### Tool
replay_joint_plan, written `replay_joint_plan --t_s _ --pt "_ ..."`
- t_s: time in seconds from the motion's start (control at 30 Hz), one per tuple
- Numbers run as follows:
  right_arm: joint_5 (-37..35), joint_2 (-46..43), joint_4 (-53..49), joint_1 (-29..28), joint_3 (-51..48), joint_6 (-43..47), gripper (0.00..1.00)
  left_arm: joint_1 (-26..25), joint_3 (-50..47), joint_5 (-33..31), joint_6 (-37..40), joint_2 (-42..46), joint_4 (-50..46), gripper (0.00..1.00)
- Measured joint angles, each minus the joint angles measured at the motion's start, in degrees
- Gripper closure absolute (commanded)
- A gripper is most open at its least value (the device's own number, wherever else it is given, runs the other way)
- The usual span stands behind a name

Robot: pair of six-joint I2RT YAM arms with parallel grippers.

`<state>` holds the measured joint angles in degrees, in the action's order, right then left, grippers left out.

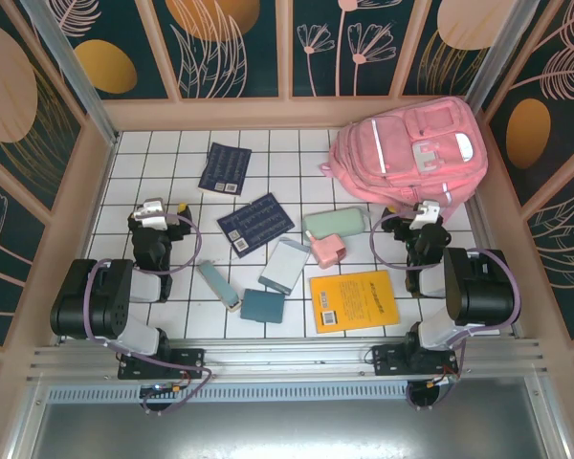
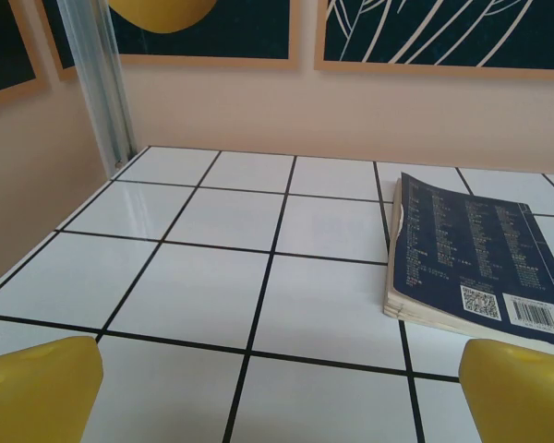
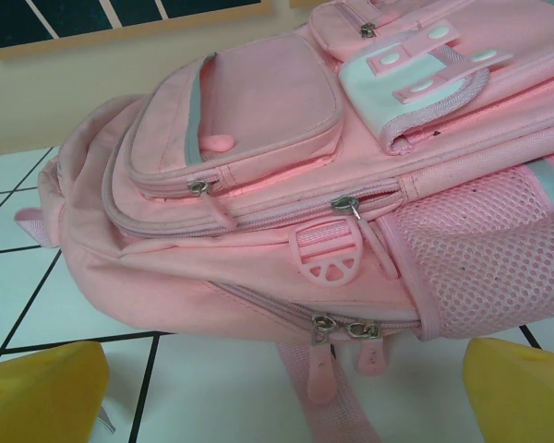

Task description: Pack the student bag

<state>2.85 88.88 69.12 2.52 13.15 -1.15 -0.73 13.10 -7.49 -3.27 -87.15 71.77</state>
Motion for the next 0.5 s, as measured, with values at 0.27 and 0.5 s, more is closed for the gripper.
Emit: replay_joint_plan --t_s 0.27,0.5 --pt "0.0 0.0 0.0 0.0 0.0 0.28 0.01 0.0 0.0 0.02 0.0 0.0 0.0 0.01" --pt "0.0 0.0 0.0 0.0 0.0 0.44 0.01 0.0 0.0 0.0 0.0 0.0 0.0 0.01"
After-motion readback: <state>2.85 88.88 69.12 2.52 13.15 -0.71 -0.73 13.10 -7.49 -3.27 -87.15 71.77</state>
